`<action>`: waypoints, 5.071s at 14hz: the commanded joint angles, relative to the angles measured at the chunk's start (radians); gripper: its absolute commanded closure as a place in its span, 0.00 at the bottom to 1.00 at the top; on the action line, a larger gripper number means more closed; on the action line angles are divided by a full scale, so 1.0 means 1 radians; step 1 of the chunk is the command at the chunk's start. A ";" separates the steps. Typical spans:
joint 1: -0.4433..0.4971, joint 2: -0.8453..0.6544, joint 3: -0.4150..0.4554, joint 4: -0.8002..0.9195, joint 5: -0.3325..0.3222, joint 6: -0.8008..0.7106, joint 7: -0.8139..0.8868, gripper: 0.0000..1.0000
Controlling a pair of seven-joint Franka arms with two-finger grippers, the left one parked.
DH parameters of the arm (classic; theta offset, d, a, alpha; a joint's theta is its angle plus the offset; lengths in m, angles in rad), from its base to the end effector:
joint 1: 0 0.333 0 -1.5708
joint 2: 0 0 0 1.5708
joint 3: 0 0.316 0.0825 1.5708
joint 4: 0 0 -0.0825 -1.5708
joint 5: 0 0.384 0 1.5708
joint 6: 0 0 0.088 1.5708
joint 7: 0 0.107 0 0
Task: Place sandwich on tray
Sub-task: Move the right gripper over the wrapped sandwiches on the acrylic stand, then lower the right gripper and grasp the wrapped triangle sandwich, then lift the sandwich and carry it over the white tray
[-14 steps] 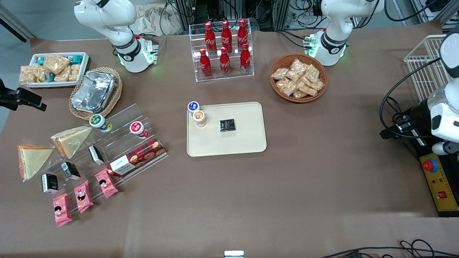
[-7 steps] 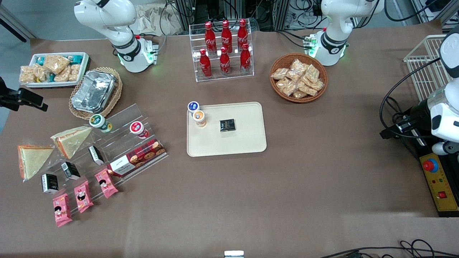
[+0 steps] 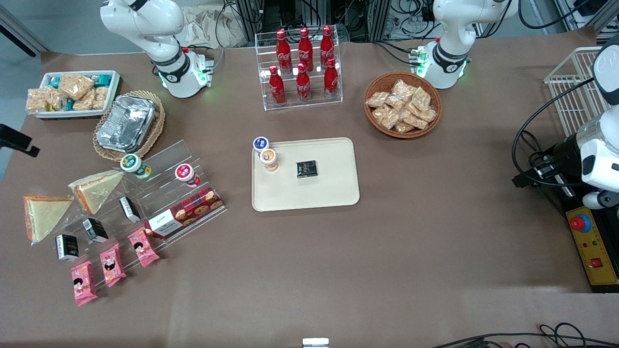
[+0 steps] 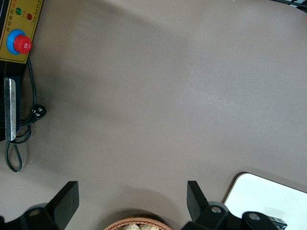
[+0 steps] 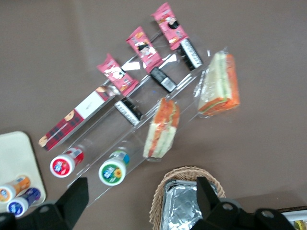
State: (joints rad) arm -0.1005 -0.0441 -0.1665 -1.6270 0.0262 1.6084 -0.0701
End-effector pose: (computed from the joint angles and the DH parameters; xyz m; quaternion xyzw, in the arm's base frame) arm 0.5252 -0.1430 0.6252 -0.9949 0.0986 -0.0151 0.0144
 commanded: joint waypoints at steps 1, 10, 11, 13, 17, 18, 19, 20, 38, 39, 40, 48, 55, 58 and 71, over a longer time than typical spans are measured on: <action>-0.027 0.032 -0.002 0.004 0.021 0.036 -0.010 0.01; -0.174 0.193 -0.008 0.004 0.070 0.247 -0.008 0.01; -0.176 0.216 -0.008 0.004 0.086 0.271 -0.008 0.01; -0.199 0.253 -0.008 0.004 0.138 0.298 -0.008 0.01; -0.219 0.334 -0.011 -0.004 0.156 0.337 -0.010 0.01; -0.226 0.343 -0.013 -0.005 0.152 0.341 -0.013 0.01; -0.229 0.352 -0.013 -0.007 0.146 0.343 -0.016 0.01; -0.231 0.360 -0.015 -0.013 0.144 0.344 -0.026 0.01; -0.226 0.397 -0.010 -0.131 0.144 0.450 -0.092 0.42; -0.225 0.403 -0.010 -0.129 0.144 0.455 -0.094 0.43; -0.225 0.408 -0.008 -0.128 0.144 0.452 -0.103 0.55; -0.170 0.285 -0.005 -0.079 0.143 0.362 -0.111 0.95; -0.108 0.156 0.079 0.001 0.130 0.173 -0.321 1.00; -0.036 0.126 0.105 0.001 0.107 0.117 -0.362 1.00; 0.596 0.222 0.107 -0.002 0.107 0.197 -0.572 1.00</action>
State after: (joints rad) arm 0.4426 0.1159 -0.0446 -1.6387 0.1419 1.7602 -0.5645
